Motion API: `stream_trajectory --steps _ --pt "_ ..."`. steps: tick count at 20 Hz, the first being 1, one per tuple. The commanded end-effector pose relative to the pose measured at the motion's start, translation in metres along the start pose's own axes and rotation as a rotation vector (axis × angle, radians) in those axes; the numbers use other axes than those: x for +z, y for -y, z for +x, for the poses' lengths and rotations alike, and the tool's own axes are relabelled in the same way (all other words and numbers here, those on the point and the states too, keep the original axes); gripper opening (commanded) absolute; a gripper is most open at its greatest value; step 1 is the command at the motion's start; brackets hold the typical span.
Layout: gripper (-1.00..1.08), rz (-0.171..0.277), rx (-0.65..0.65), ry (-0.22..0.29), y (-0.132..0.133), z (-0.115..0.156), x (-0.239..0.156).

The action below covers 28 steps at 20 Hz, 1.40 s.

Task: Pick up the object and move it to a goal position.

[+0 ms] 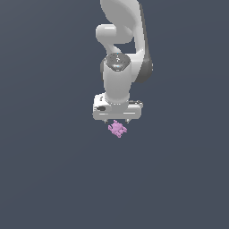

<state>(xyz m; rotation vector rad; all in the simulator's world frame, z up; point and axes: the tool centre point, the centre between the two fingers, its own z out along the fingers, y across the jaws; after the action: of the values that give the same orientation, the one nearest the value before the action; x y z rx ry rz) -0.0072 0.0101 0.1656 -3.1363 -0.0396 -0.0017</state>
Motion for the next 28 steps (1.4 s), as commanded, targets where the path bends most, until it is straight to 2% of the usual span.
stream_trajectory --steps 1,11,20,28 --pt "1.00 0.000 0.000 0.000 0.000 0.000 0.000" --pt "1.00 -0.006 -0.001 0.012 -0.023 -0.001 -0.002" --pt "1.00 -0.007 -0.021 0.011 -0.022 -0.002 0.000" --pt "1.00 -0.009 -0.131 0.011 -0.019 -0.007 0.012"
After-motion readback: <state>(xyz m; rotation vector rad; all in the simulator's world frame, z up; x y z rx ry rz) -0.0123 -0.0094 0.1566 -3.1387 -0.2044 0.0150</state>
